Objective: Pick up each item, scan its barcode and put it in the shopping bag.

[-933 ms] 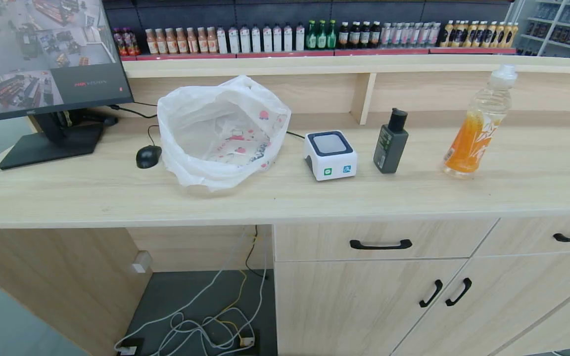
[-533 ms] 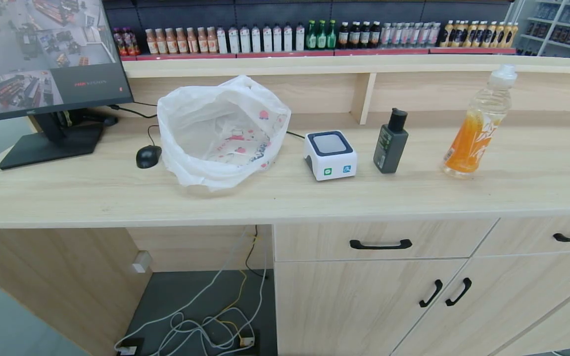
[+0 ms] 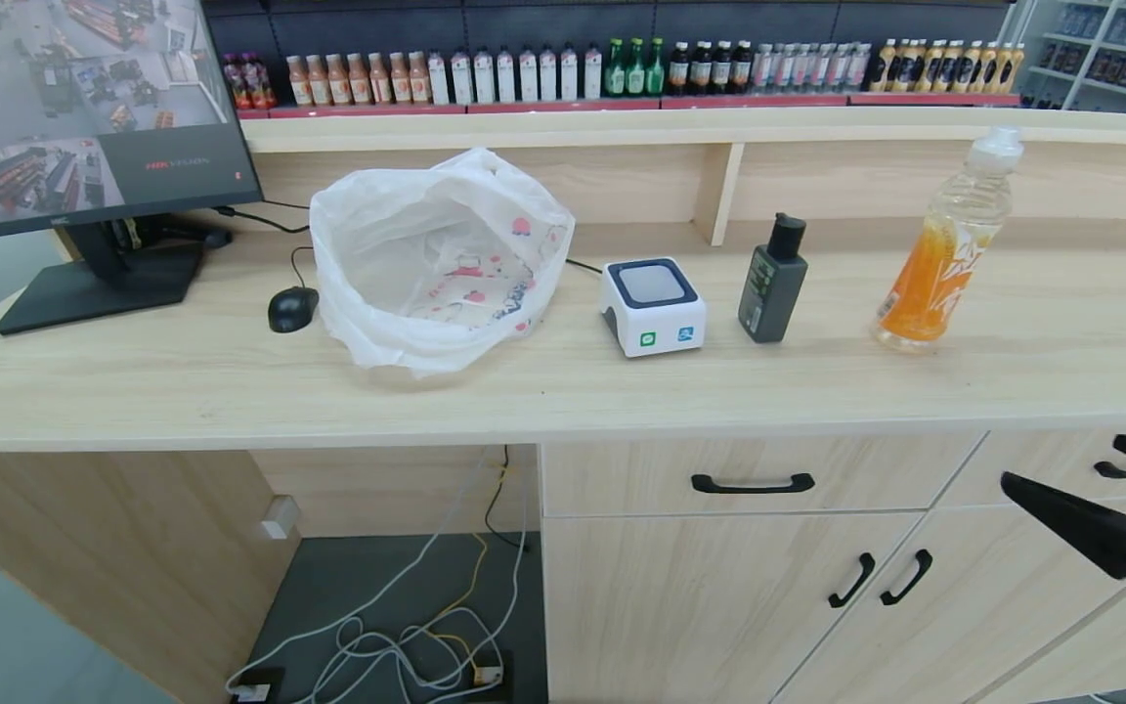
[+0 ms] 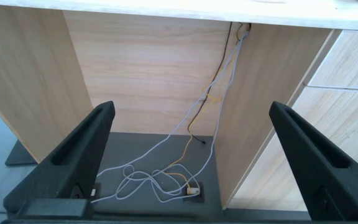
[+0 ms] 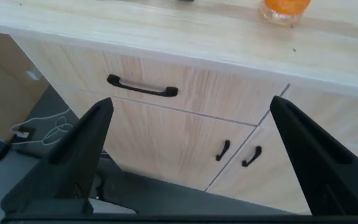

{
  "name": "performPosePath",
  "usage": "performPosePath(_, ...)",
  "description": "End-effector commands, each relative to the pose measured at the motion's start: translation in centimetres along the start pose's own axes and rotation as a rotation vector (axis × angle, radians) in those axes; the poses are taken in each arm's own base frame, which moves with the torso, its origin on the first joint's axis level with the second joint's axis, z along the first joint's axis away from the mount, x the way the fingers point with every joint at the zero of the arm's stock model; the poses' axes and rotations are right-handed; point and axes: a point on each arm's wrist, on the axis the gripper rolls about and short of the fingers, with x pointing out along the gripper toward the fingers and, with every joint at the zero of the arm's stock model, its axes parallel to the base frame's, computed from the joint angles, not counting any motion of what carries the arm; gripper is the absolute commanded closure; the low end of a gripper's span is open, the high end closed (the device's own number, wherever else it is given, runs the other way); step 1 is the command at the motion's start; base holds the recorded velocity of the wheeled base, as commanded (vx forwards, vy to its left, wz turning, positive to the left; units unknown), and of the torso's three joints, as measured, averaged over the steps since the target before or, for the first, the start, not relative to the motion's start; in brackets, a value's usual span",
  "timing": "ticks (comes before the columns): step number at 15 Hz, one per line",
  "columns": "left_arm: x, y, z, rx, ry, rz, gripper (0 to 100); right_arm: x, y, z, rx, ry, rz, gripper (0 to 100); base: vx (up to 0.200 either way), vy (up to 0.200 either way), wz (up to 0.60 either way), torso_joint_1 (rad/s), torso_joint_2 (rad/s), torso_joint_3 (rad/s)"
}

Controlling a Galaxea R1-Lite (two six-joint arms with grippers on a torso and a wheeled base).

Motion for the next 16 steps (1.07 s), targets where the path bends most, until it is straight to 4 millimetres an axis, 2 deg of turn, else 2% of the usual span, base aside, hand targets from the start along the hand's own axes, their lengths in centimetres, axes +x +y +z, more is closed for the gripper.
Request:
performPosePath(1,0.0,0.0,0.0,0.0,0.0,0.0,0,3.7,0.3,-0.7,0.0,0.071,0.037,0,0.0,0.0,0.0,0.0,0.0,0.0)
performPosePath(3,0.0,0.0,0.0,0.0,0.0,-0.001,0,5.4,1.1,0.1,-0.004,0.022,0.081,0,0.0,0.0,0.0,0.0,0.0,0.0)
performPosePath(4,0.0,0.0,0.0,0.0,0.0,0.0,0,5.4,1.1,0.2,-0.004,0.017,0.081,0,0.0,0.0,0.0,0.0,0.0,0.0)
performPosePath(5,0.0,0.0,0.0,0.0,0.0,0.0,0,6.8,1.0,1.7,-0.004,-0.046,0.083,0,0.0,0.0,0.0,0.0,0.0,0.0)
performPosePath(7,0.0,0.0,0.0,0.0,0.0,0.0,0,8.8,1.2,3.1,-0.009,-0.071,0.127,0,0.0,0.0,0.0,0.0,0.0,0.0)
performPosePath(9,0.0,0.0,0.0,0.0,0.0,-0.001,0,10.5,1.3,3.3,-0.009,-0.064,0.144,0,0.0,0.0,0.0,0.0,0.0,0.0)
performPosePath(11,0.0,0.0,0.0,0.0,0.0,0.0,0,12.4,1.3,3.8,-0.018,-0.128,0.137,0,0.0,0.0,0.0,0.0,0.0,0.0)
performPosePath(14,0.0,0.0,0.0,0.0,0.0,0.0,0,13.3,1.3,5.7,-0.017,-0.193,0.142,0,0.0,0.0,0.0,0.0,0.0,0.0)
performPosePath(16,0.0,0.0,0.0,0.0,0.0,0.0,0,14.4,2.5,5.6,0.038,-0.199,0.22,0,0.0,0.0,0.0,0.0,0.0,0.0)
